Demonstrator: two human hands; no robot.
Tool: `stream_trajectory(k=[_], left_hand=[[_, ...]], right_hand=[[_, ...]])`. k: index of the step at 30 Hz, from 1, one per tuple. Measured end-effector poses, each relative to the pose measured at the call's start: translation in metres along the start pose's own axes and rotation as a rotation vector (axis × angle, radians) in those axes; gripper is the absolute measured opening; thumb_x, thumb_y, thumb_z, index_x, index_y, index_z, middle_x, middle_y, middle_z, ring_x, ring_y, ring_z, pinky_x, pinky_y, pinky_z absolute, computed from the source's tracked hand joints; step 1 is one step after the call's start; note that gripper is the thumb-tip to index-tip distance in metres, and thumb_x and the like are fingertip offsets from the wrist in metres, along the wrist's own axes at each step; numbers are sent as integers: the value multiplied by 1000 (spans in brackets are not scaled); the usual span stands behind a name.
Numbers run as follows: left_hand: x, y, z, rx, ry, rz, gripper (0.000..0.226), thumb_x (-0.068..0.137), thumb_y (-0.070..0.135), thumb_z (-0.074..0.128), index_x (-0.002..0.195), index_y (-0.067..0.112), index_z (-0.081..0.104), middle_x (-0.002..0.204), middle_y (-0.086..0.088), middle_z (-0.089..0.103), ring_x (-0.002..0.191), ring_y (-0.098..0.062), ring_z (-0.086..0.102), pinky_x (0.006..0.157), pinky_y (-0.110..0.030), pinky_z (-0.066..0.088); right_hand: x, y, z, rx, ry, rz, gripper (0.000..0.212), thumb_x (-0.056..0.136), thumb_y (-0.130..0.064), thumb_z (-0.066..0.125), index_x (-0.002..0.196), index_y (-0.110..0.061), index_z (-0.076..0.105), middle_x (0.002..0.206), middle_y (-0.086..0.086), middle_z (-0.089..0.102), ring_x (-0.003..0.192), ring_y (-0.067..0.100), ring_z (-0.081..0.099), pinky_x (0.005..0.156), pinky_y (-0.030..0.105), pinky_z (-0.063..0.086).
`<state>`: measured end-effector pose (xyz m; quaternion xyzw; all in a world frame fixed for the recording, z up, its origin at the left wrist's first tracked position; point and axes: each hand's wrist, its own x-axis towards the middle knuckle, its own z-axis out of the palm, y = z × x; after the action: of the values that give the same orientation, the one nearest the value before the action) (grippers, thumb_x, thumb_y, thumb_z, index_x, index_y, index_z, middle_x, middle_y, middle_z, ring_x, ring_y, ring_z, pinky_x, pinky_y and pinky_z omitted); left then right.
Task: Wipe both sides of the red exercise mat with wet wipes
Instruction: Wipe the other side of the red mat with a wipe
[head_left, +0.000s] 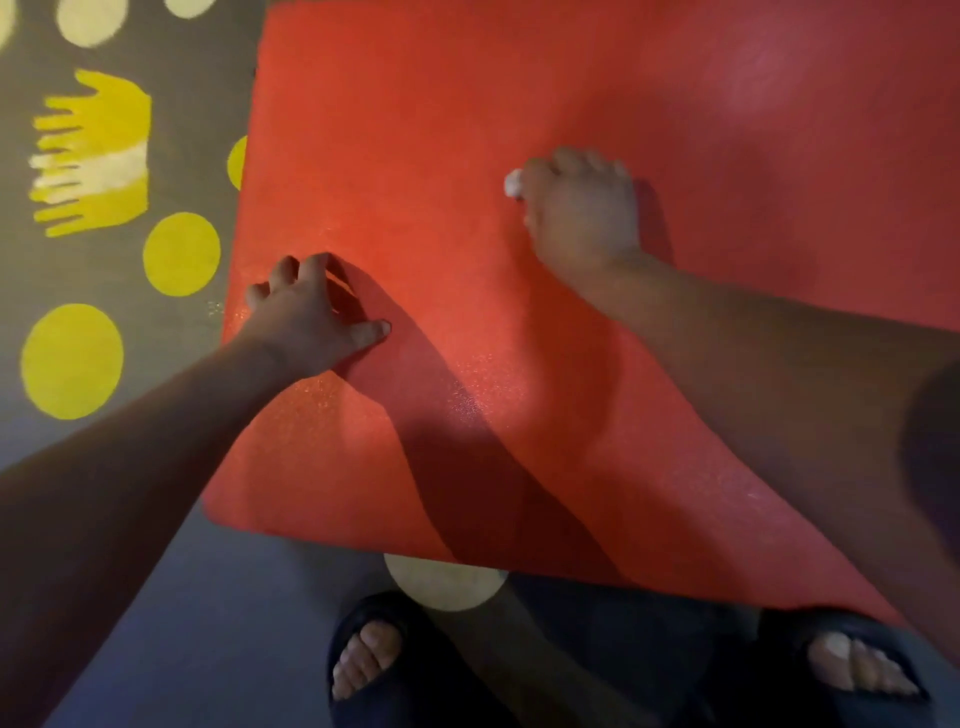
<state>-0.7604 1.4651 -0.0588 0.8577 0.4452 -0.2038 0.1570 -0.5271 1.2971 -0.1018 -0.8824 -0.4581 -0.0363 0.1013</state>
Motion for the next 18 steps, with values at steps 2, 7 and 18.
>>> stream_trajectory(k=[2,7,18], left_hand=[[-1,-2,2,-1,-10,2,110,71,69,76,156,20,25,162,-22,23,152,-37,15,121,-49,12],[-1,-2,6,12,-7,22,112,75,68,74,158,16,20,163,-26,18,154,-36,9,122,-49,9],[-1,-23,9,-22,-15,19,126,47,94,47,155,37,17,165,-12,17,152,-36,16,119,-59,23]], right_hand=[[16,9,2,-57,48,236,24,94,-31,48,106,-21,66,101,11,67,98,36,61,82,44,43],[-13,-47,3,152,-75,-140,26,91,-28,48,109,-25,66,98,3,64,97,30,59,81,39,43],[31,-6,1,-16,59,232,28,92,-28,46,111,-29,66,107,5,64,104,34,58,84,42,41]])
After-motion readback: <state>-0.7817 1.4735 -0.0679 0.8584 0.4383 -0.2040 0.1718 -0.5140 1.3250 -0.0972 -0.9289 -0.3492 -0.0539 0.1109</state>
